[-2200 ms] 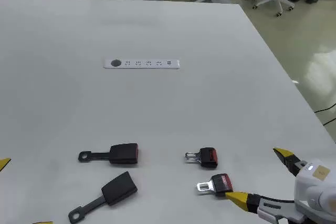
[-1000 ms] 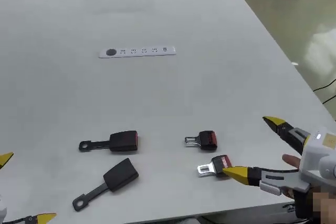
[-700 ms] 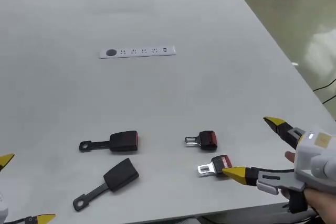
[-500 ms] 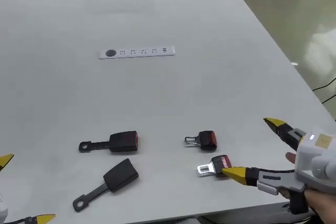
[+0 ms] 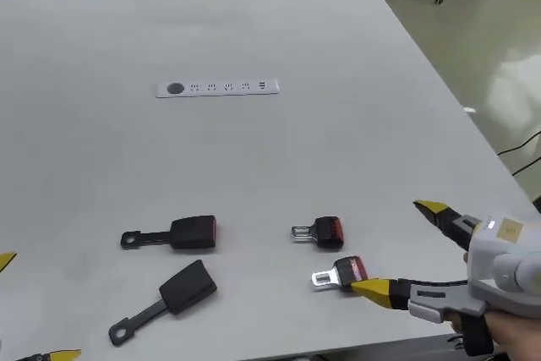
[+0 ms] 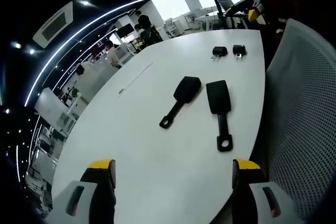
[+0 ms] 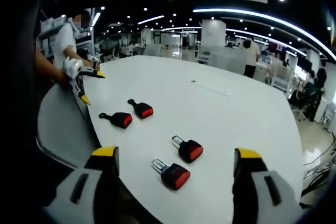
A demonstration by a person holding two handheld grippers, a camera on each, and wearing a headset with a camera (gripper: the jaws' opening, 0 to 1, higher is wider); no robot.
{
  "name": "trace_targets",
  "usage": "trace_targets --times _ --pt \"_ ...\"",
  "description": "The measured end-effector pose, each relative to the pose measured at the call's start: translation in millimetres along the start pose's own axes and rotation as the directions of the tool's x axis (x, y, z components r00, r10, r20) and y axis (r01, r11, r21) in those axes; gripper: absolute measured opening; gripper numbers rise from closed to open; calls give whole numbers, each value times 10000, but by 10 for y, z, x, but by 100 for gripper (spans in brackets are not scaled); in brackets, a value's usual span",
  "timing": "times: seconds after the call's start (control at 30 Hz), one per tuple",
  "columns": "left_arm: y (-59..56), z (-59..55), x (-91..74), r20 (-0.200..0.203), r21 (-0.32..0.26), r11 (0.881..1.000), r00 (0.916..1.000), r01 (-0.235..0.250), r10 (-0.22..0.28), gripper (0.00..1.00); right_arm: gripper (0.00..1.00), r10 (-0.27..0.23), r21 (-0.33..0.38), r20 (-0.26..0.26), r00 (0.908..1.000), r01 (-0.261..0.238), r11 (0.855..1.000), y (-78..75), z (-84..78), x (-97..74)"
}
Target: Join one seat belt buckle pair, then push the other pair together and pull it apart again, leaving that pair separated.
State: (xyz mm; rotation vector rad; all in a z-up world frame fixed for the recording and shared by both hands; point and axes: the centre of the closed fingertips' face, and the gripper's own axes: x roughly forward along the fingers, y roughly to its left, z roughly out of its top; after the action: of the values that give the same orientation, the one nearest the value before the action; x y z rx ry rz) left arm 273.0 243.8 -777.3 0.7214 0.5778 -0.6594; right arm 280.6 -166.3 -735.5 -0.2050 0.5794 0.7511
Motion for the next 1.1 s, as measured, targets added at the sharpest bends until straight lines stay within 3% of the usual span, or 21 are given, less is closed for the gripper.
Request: trace_targets --times 0.07,0.13,0.23,0.3,0.43,0.5,0.53,0.67,0.87,1.1 --pt "1 -7 2 -34 -35 10000 10000 -1 1 94 86 -156 479 -667 9977 188 9987 -38 -92 23" --pt "24 3 -3 10 -33 9999 9999 -113 113 95 82 -273 -131 -320 9991 269 9996 -84 -25 39" --pt "19 -16 1 -73 -141 9999 9999 -71 70 95 82 -296 -154 -348 9990 291 9995 -126 11 45" --pt "7 -25 9 -132 -94 10000 9999 -25 23 95 90 -546 -60 -584 9968 543 9985 -182 -6 61" --pt "-3 -24 -1 -183 -106 9999 9998 -20 18 96 96 -354 -214 -647 9973 340 9992 -192 -14 114" --pt "13 112 -35 534 -241 9997 9985 -58 71 96 100 -392 -265 -476 9981 380 9989 -199 16 130" --pt "15 126 -52 622 -449 9990 9980 -33 60 96 100 -337 -282 -516 9981 323 9991 -190 14 130" --pt "-10 59 -7 386 -936 9954 9991 186 -150 98 100 -101 -723 -707 9974 49 9974 -176 -2 115" --pt "-39 42 -2 321 -1115 9933 9992 293 -258 98 99 -12 -1170 -934 9956 -98 9931 -202 -93 89" --pt "-101 47 13 201 -1169 9918 9985 524 -504 100 99 -551 -1369 -949 9940 418 9897 -302 -157 -1"
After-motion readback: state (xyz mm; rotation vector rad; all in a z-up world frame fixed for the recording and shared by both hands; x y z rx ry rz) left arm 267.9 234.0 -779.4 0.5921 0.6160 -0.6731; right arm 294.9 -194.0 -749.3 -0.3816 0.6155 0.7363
